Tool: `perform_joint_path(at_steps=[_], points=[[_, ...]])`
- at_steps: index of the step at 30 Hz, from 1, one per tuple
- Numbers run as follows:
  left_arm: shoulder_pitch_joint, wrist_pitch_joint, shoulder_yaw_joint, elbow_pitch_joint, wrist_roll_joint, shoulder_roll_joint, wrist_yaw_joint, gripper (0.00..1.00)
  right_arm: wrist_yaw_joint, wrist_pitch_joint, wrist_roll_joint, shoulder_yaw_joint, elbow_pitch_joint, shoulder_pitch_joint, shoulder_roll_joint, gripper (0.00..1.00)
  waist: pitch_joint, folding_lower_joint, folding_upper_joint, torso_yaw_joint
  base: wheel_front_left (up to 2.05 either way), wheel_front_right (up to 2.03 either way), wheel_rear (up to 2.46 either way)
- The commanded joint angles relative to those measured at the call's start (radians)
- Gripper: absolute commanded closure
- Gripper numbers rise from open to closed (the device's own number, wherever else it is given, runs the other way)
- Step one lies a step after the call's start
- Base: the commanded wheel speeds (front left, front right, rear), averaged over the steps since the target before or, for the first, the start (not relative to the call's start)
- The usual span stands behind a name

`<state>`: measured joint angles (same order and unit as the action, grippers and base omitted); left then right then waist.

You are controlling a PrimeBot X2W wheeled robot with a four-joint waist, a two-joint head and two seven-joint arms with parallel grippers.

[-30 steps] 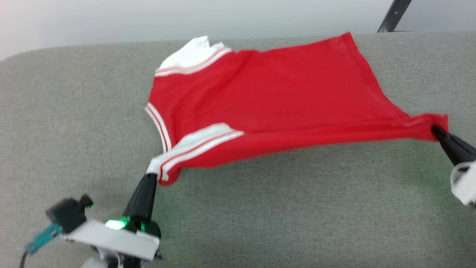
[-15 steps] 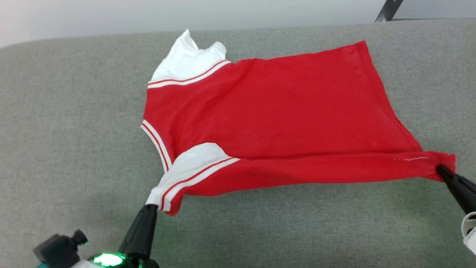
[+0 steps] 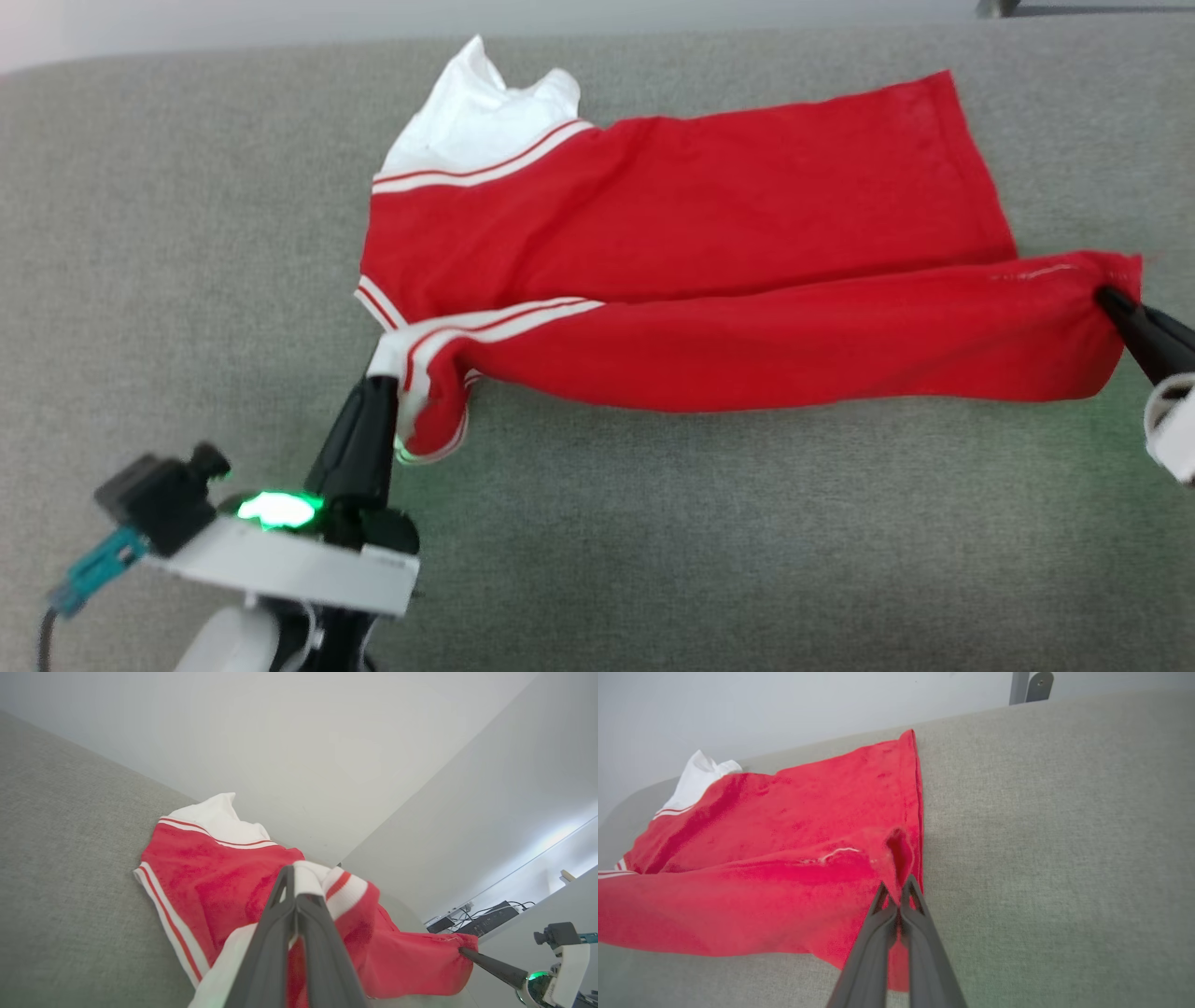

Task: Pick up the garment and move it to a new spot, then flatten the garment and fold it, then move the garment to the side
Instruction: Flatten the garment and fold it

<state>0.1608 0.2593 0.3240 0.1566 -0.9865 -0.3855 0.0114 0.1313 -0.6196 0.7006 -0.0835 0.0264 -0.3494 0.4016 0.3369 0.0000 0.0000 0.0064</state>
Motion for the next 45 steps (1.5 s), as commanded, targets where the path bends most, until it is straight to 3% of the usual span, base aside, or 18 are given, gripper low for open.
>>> perform_joint_path(at_steps=[1,5,14,17,26,27,28,29,30,31,38,45], points=[[0.020,0.003,0.000,-0.012,0.006,0.007,0.006,1.00,-0.001,0.006,-0.004,0.006,-0.015,-0.018,-0.002,1.00,0.019,0.0000,0.0000,0.009,0.00,0.00,0.00],[0.094,0.004,0.016,-0.122,0.060,0.029,0.019,1.00,-0.001,0.026,-0.023,0.035,-0.112,-0.076,0.005,1.00,0.052,0.0000,0.0000,0.019,0.00,0.00,0.00],[0.170,-0.020,0.062,-0.317,0.156,0.047,-0.044,1.00,-0.001,0.107,-0.042,0.126,-0.268,-0.150,0.016,1.00,0.095,0.0000,0.0000,0.016,0.00,0.00,0.00],[0.166,-0.027,0.075,-0.352,0.176,0.041,-0.066,1.00,-0.001,0.132,-0.040,0.158,-0.311,-0.161,0.016,1.00,0.097,0.0000,0.0000,0.018,0.00,0.00,0.00],[0.188,-0.037,0.096,-0.388,0.200,0.033,-0.068,1.00,-0.001,0.189,-0.015,0.219,-0.384,-0.186,0.036,1.00,0.090,0.0000,0.0000,0.031,0.00,0.00,0.00],[0.193,-0.036,0.094,-0.387,0.205,0.028,-0.071,0.75,-0.001,0.200,-0.013,0.225,-0.382,-0.189,0.039,1.00,0.085,0.0000,0.0000,0.032,0.00,0.00,0.00],[0.197,-0.038,0.094,-0.386,0.208,0.023,-0.072,0.56,-0.001,0.210,-0.011,0.230,-0.381,-0.188,0.042,0.80,0.077,0.0000,0.0000,0.033,0.00,0.00,0.00],[0.201,-0.039,0.092,-0.381,0.212,0.015,-0.076,0.00,-0.001,0.220,-0.009,0.237,-0.378,-0.186,0.046,0.52,0.071,0.0000,0.0000,0.033,0.00,0.00,0.00],[0.206,-0.045,0.089,-0.375,0.219,0.005,-0.079,0.00,-0.001,0.235,-0.006,0.242,-0.374,-0.185,0.051,0.38,0.062,0.0000,0.0000,0.034,0.00,0.00,0.00],[0.209,-0.051,0.087,-0.366,0.222,-0.008,-0.083,0.00,-0.001,0.244,-0.002,0.242,-0.371,-0.182,0.057,0.00,0.054,0.0000,0.0000,0.035,0.00,0.00,0.00],[0.223,-0.169,0.056,-0.215,0.262,-0.152,-0.146,0.00,-0.001,0.289,0.015,0.237,-0.338,-0.153,0.071,0.00,0.006,0.0000,0.0000,0.038,0.00,0.00,0.00],[0.235,-0.427,0.083,0.009,0.292,-0.308,-0.195,0.00,-0.001,0.312,0.008,0.192,-0.289,-0.132,0.063,0.00,-0.009,0.0000,0.0000,0.024,0.00,0.00,0.00]])
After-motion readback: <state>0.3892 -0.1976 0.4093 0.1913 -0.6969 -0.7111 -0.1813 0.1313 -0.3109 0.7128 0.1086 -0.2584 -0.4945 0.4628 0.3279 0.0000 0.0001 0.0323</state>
